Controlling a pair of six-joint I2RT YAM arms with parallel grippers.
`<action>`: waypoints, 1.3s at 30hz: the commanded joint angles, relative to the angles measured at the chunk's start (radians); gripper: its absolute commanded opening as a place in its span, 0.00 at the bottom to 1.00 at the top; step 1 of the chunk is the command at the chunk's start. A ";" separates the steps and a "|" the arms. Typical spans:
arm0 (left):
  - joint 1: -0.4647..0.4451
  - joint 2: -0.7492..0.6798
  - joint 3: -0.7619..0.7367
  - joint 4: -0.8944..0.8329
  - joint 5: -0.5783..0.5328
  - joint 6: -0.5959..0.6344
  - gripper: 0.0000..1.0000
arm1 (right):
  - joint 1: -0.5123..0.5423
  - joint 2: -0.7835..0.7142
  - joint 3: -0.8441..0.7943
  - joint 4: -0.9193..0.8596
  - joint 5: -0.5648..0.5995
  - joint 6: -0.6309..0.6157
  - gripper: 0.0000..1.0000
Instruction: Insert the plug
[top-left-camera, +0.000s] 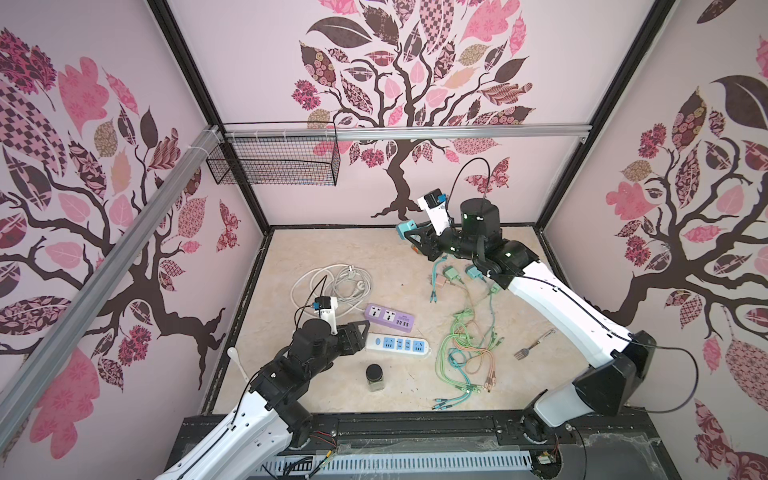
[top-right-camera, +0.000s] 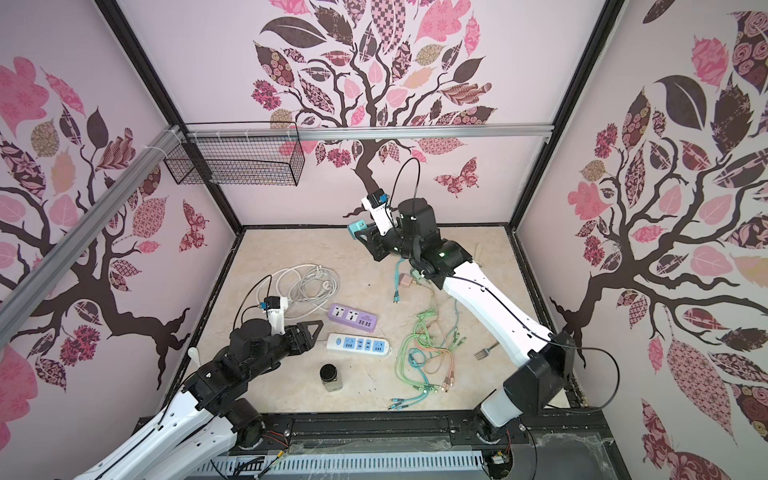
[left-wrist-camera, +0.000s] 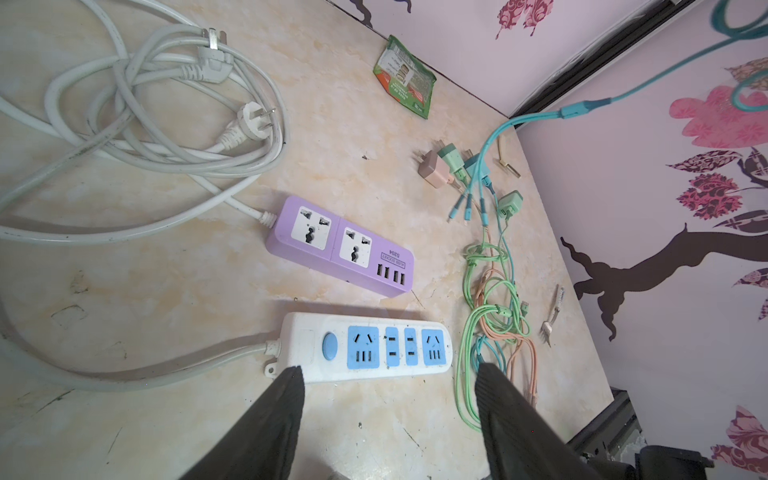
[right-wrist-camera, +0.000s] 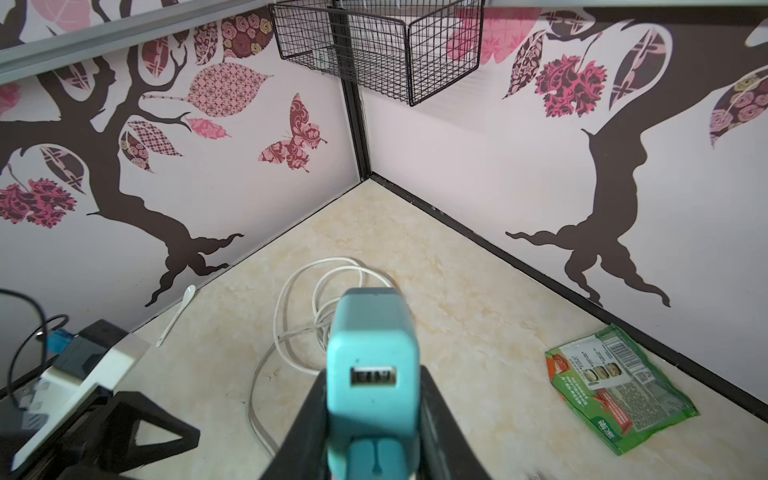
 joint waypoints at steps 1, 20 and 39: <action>0.005 -0.022 0.004 -0.010 -0.008 -0.019 0.69 | -0.003 0.097 0.118 0.000 -0.058 -0.003 0.24; 0.005 -0.021 -0.029 -0.019 -0.012 -0.054 0.70 | -0.004 0.470 0.330 -0.044 -0.116 0.016 0.23; 0.090 0.317 0.014 0.156 0.011 -0.026 0.65 | 0.001 0.412 0.108 -0.154 -0.130 -0.074 0.24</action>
